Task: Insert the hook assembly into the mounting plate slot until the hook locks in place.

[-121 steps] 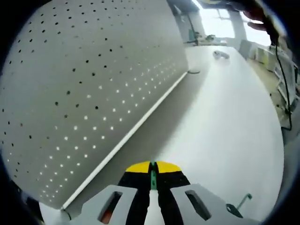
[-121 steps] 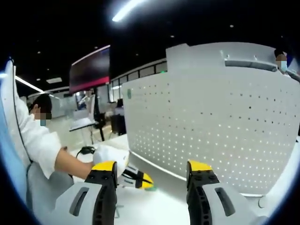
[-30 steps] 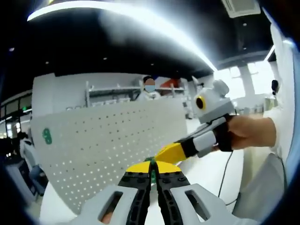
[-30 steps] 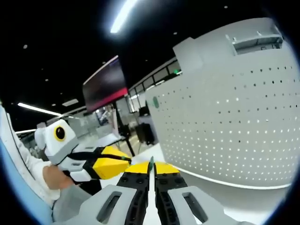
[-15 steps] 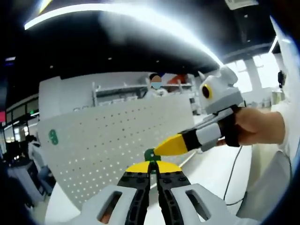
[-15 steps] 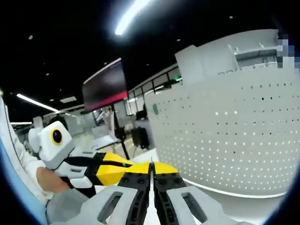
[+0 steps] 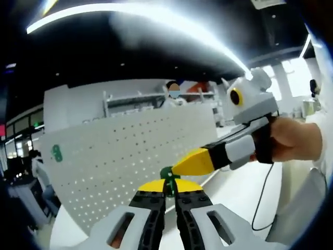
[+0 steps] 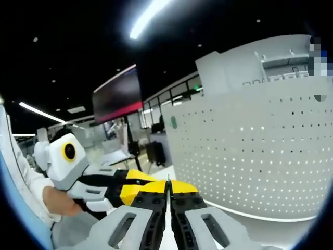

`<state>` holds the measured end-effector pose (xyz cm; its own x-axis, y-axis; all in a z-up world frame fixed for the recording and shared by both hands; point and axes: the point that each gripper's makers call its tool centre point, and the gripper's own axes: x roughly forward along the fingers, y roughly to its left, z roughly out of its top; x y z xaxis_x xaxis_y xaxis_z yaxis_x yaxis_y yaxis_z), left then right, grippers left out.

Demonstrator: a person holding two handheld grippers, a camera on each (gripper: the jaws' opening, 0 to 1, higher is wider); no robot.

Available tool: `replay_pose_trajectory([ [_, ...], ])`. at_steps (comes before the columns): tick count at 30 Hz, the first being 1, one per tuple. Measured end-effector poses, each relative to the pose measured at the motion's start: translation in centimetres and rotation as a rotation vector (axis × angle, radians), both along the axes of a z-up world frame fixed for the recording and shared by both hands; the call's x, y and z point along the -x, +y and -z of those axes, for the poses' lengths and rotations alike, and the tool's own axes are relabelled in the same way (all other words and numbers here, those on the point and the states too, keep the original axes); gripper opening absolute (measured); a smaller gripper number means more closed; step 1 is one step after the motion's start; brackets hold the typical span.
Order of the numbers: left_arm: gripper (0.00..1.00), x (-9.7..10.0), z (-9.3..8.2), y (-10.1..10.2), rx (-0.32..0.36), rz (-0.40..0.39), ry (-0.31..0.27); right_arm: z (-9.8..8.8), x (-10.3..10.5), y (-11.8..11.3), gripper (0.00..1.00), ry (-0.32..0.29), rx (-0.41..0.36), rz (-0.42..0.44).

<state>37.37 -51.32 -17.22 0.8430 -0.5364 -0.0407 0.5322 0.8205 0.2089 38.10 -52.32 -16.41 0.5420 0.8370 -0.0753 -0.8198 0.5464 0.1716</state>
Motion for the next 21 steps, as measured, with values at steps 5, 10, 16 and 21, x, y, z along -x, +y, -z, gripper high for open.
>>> replay_pose_trajectory([
  [5, 0.05, -0.07, 0.26, 0.03, 0.001, 0.001, 0.012, -0.25, 0.14, 0.06, 0.00, -0.010, -0.001, -0.002],
  [10, 0.04, 0.01, 0.49, -0.01, 0.004, 0.007, 0.021, -0.12, 0.29, 0.22, 0.00, -0.030, 0.025, -0.004],
  [16, 0.04, 0.07, 0.47, 0.11, 0.008, 0.003, 0.021, -0.18, 0.43, 0.44, 0.00, -0.057, 0.050, -0.007],
  [21, 0.05, 0.05, 0.33, 0.25, 0.007, -0.003, 0.014, -0.20, 0.37, 0.47, 0.00, -0.060, 0.050, -0.007],
])
